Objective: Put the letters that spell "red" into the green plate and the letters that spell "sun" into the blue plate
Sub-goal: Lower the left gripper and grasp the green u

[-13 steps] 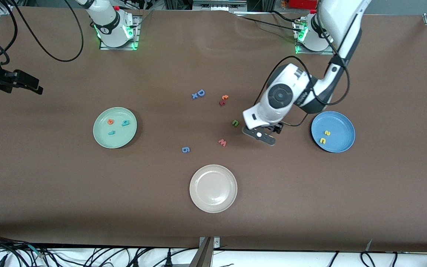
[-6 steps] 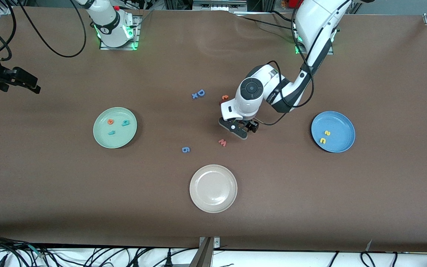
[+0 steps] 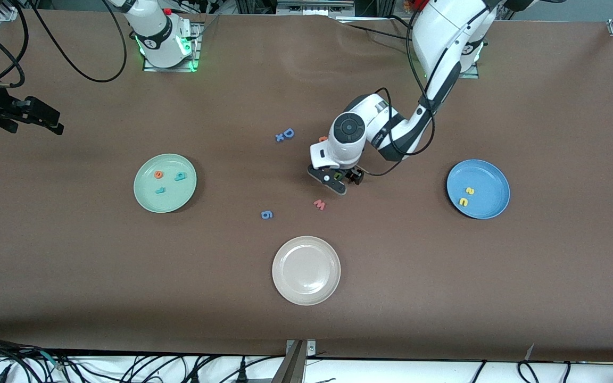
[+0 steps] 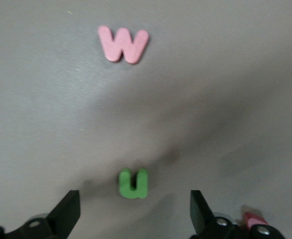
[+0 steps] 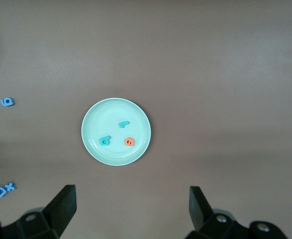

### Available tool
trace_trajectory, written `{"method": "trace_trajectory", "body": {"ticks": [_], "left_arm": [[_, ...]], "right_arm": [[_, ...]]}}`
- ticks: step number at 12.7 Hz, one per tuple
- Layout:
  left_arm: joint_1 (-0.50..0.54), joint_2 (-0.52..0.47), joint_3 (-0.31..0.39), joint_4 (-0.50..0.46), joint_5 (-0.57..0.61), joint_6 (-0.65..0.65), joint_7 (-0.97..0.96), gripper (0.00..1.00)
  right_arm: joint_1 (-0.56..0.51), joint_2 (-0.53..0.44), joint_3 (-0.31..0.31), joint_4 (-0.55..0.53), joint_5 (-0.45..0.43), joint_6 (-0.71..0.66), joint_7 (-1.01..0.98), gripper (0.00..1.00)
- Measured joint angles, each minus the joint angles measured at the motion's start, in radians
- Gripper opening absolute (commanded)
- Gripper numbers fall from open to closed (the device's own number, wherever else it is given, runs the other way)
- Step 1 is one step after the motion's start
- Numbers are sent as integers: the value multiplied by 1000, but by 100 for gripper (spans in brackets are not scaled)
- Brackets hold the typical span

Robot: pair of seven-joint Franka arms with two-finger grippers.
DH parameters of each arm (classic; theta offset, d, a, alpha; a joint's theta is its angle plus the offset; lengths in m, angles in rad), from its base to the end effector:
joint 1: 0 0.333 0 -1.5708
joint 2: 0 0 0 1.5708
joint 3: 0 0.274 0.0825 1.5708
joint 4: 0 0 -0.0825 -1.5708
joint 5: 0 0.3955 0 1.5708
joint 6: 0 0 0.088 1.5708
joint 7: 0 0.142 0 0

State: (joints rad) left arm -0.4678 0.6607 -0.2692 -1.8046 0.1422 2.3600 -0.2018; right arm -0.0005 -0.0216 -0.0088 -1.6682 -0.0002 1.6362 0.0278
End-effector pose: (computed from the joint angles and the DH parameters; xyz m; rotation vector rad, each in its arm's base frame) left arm 0.4625 -0.4175 0.1049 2.9743 -0.9081 -0.1557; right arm 0.5637 -0.0053 0.5181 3.1409 -0.0582 -0.0163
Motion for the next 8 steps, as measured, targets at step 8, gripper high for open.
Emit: {"method": "trace_trajectory", "body": {"ticks": [8], "left_arm": [[-3, 32, 10, 0, 19, 36, -9, 73]], "right_arm": [[0, 11, 5, 3, 0, 2, 0, 100]]}}
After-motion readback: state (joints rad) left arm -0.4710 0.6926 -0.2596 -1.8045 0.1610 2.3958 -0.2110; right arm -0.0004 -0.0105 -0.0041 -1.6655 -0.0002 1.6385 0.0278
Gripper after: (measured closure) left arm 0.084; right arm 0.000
